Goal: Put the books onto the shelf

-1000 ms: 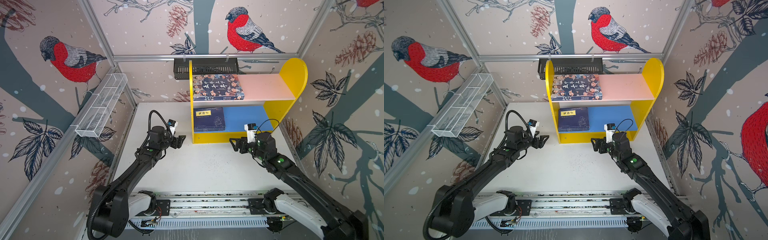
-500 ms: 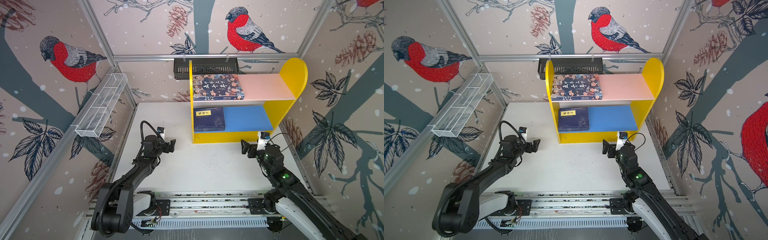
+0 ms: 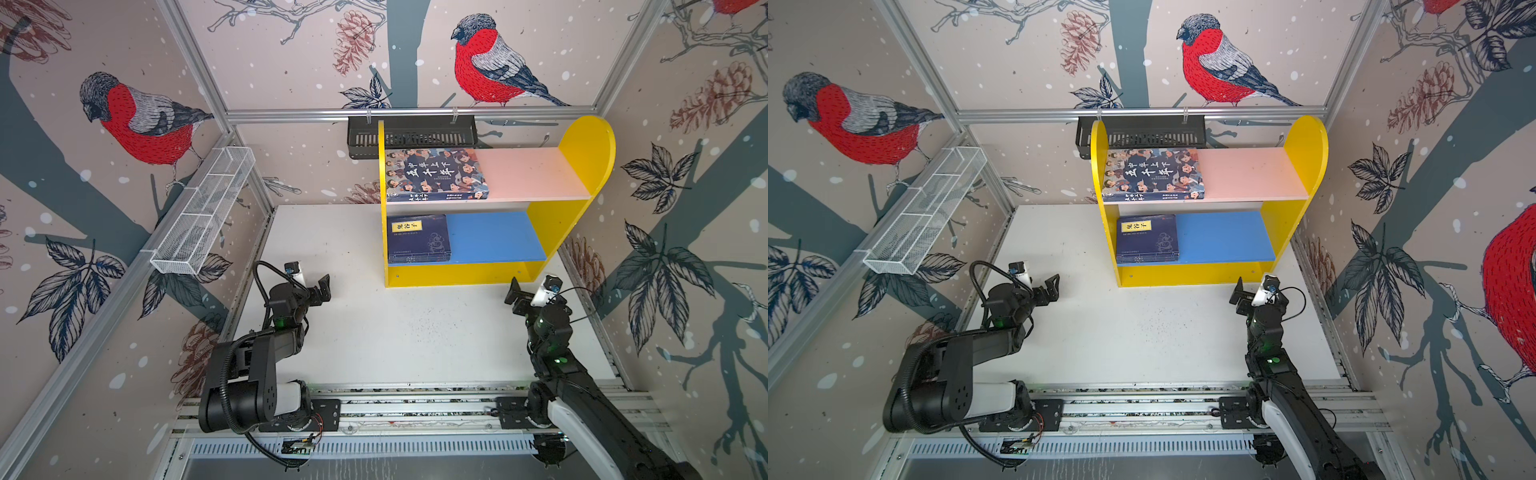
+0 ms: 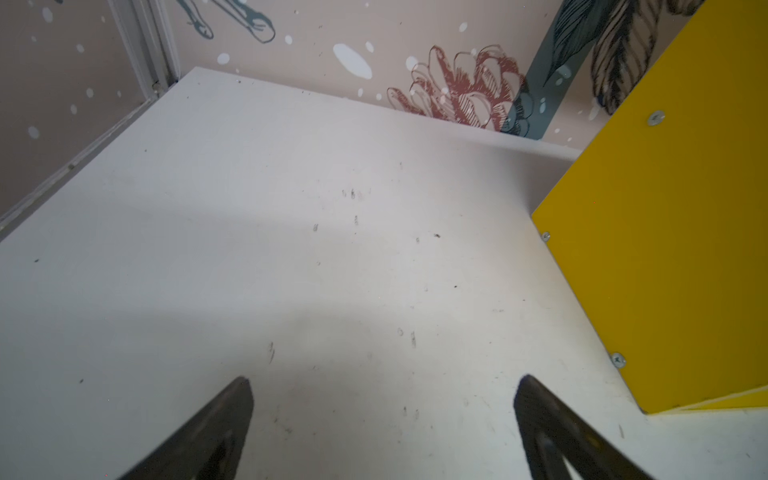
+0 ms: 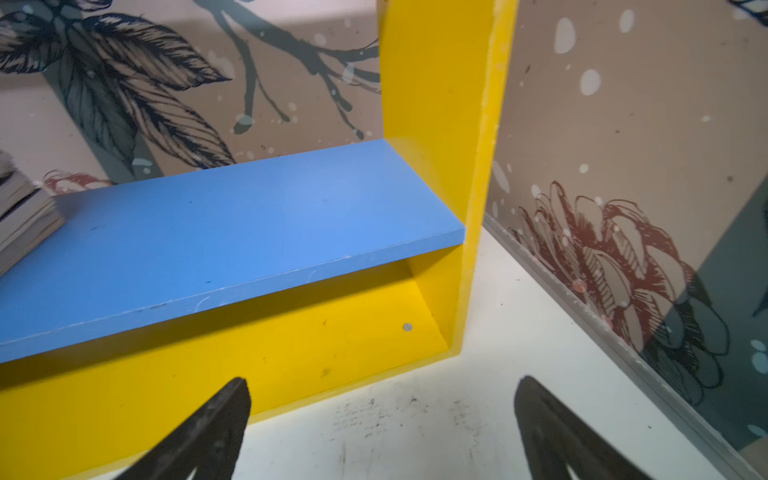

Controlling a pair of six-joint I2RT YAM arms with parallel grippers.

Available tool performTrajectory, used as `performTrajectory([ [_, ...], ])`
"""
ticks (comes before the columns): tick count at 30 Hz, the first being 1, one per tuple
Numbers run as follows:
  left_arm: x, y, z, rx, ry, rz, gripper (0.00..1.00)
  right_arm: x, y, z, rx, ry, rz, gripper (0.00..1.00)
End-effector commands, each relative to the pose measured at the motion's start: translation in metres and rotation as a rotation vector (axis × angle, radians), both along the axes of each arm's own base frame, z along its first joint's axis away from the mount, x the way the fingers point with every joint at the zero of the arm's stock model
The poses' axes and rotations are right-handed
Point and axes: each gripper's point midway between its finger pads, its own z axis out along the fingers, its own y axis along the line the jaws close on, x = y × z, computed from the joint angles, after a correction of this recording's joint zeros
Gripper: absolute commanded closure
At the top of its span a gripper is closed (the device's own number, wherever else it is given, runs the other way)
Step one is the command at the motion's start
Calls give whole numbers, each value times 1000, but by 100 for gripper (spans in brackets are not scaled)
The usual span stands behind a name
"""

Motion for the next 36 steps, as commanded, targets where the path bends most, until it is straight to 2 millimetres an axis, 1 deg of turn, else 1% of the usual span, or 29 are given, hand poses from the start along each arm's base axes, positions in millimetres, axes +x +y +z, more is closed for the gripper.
performTrajectory([
  [1,4,-3,42,-1,-195,-21,2,0,-13,20,-36,-121,-32,0],
  [5,0,-19,46,-3,-230,-118,2,1,-28,4,33,-116,-44,0],
  [7,0,-22,49,2,-252,-135,2,2,-28,-1,46,-121,-17,0],
  [10,0,-17,51,-23,-266,-102,2,2,-29,6,46,-173,-13,0],
  [12,-10,-16,54,-16,-298,-86,2,4,-27,8,48,-191,8,0],
  [14,-19,-19,58,-7,-329,-100,2,6,-27,10,48,-204,20,0],
  [17,-25,-24,62,9,-358,-132,2,7,-24,14,64,-239,51,0],
  [19,-26,-21,60,68,-346,-131,2,9,-22,15,72,-247,71,0],
  [22,-26,-1,55,110,-304,-13,2,16,-21,14,74,-234,85,0],
  [25,-28,0,59,153,-336,-15,2,18,-20,14,65,-239,93,0],
  [28,-23,5,62,123,-359,12,2,20,-20,9,55,-238,92,0],
  [31,-20,7,57,105,-361,28,1,21,-19,5,55,-245,100,0],
  [33,-23,8,53,93,-382,38,1,18,-17,2,51,-257,111,0],
  [34,-28,6,59,94,-425,31,2,17,-18,5,47,-278,107,0],
  [35,-35,2,59,111,-442,15,1,22,-14,6,43,-278,132,0],
  [36,-36,1,58,118,-437,11,1,25,-11,4,36,-264,148,0],
])
